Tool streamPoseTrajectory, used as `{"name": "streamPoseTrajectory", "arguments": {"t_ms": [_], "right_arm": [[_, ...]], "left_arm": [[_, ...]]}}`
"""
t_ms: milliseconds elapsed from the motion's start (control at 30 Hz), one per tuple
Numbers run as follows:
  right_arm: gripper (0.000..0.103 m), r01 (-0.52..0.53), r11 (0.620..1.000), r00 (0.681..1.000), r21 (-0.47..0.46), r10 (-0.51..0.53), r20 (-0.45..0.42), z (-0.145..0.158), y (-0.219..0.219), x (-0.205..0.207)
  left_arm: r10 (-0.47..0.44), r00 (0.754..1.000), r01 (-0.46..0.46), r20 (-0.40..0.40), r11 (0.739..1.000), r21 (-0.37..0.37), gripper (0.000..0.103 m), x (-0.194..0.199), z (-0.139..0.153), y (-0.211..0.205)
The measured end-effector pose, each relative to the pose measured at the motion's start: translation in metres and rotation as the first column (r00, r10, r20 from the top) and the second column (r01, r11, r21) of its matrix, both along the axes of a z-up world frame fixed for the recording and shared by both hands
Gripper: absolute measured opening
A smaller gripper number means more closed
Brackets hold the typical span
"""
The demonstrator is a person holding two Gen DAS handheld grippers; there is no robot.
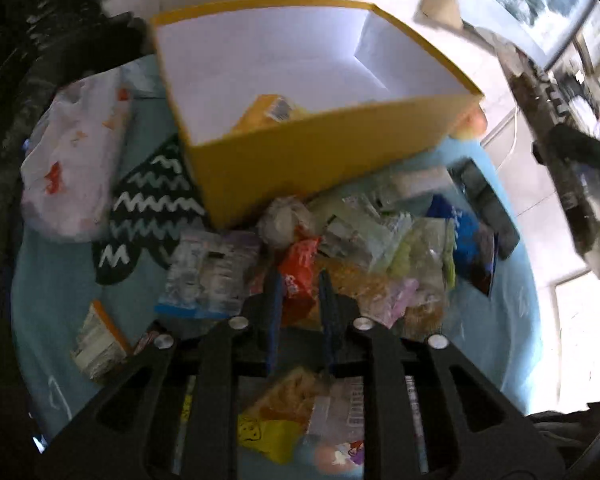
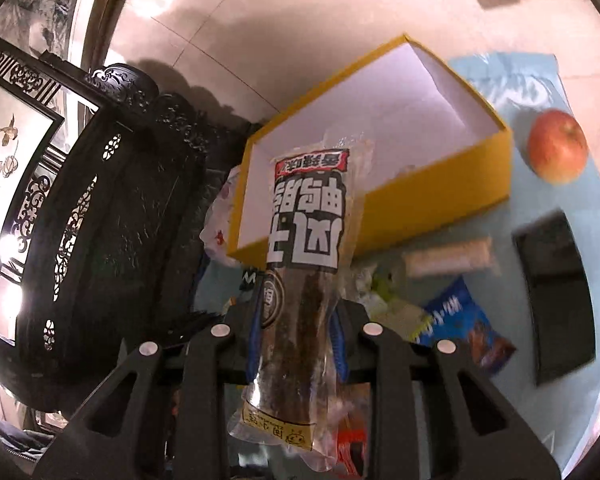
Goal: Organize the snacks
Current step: 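Move left tool's red packet into the yellow box while right tool drops the sausage pack there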
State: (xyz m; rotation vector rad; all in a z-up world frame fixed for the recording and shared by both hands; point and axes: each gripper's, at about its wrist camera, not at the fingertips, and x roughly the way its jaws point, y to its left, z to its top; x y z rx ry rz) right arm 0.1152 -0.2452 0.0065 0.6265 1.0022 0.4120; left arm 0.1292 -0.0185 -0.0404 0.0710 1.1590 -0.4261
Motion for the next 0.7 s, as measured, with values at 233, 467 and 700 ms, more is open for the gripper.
{"name": "streamPoseTrajectory", "arguments": {"t_ms": [233,467,700], "right_arm": [[0.029,0.014,1.000,1.000,-0.001,-0.014,0.009,0.006,-0.003,-0.018],[0.029,0.019,1.000,1.000,-0.006,-0.018,0.009,0.008,-0.002,-0.027],[0.029,0.010,1.000,0.999,-0.008,-0.010,0.034,0.017,-0.003,-0.029]], "left_arm": [[-0.034,0.999,0.033,0.015,0.997,0.066,0.060,0.011,-0.017,-0.016],[0.032,0.999,-0.031,-0.007,0.993,0.114,0.026,0.017,-0.034,-0.007],[0.029,0.996,-0.029,0.084,1.000,-0.002,0.026,-0.014,0.042,0.004]]}}
